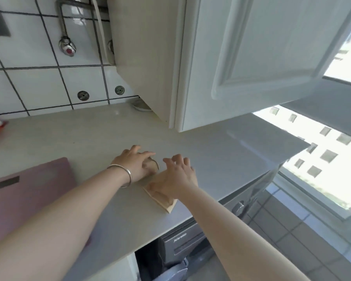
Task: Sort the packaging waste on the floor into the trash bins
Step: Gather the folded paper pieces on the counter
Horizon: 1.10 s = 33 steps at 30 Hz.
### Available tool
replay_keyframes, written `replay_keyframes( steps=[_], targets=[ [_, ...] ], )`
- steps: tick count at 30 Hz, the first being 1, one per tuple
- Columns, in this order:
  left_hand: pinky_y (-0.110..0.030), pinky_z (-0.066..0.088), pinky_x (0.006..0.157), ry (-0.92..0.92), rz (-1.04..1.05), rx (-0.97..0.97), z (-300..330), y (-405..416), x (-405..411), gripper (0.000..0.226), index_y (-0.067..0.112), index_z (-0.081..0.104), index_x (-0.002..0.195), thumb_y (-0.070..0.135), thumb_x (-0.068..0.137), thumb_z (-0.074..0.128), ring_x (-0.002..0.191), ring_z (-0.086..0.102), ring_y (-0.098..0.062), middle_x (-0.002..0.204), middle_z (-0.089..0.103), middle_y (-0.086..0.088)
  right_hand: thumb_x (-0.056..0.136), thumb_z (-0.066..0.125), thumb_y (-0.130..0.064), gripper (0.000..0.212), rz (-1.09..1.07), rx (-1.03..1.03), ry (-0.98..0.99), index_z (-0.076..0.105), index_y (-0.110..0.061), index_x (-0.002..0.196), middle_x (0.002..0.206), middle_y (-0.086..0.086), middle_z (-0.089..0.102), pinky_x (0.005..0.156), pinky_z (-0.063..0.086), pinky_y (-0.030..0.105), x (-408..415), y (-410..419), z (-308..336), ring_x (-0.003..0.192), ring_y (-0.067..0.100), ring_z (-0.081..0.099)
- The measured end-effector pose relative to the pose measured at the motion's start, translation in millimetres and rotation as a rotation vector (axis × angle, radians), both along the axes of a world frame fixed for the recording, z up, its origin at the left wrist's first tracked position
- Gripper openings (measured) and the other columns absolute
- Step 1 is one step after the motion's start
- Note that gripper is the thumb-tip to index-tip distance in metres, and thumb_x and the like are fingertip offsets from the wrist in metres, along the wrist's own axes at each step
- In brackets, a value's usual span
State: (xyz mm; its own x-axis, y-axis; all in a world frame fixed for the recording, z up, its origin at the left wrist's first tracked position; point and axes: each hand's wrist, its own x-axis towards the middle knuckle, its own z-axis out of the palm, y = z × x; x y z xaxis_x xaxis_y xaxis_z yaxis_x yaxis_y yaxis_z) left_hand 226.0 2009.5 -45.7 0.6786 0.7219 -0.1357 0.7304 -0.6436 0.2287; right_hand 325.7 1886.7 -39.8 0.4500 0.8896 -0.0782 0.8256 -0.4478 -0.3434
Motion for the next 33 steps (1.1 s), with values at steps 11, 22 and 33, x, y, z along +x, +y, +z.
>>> replay_keyframes(
  steps=[11, 22, 33],
  targets=[
    [-0.036, 0.043, 0.1, -0.088, -0.109, -0.032, -4, -2, 15, 0.05, 0.046, 0.049, 0.115, 0.055, 0.068, 0.063, 0.114, 0.051, -0.035, 0.132, 0.043, 0.001, 0.068, 0.07, -0.039, 0.088, -0.146, 0.086, 0.052, 0.025, -0.027, 0.143, 0.13, 0.004, 0.03, 0.096, 0.042, 0.034, -23, -30, -12, 0.124, 0.027, 0.028],
    [-0.022, 0.039, 0.09, -0.546, -0.674, -0.074, 16, -184, 82, 0.057, 0.029, 0.054, 0.123, 0.035, 0.07, 0.077, 0.11, 0.05, -0.011, 0.127, 0.046, 0.003, 0.074, 0.056, -0.067, 0.074, -0.85, 0.445, 0.27, 0.043, -0.02, 0.13, 0.123, 0.006, 0.04, 0.102, 0.04, 0.038, 28, -253, -7, 0.118, 0.027, 0.039],
    [-0.032, 0.038, 0.102, -0.314, -1.128, -0.373, -59, -582, 148, 0.057, 0.024, 0.05, 0.127, 0.03, 0.076, 0.075, 0.113, 0.045, -0.014, 0.126, 0.044, 0.0, 0.066, 0.066, -0.055, 0.066, -1.608, 0.631, 0.629, 0.052, -0.024, 0.121, 0.118, 0.003, 0.038, 0.1, 0.045, 0.04, -18, -622, -97, 0.12, 0.026, 0.046]
  ],
)
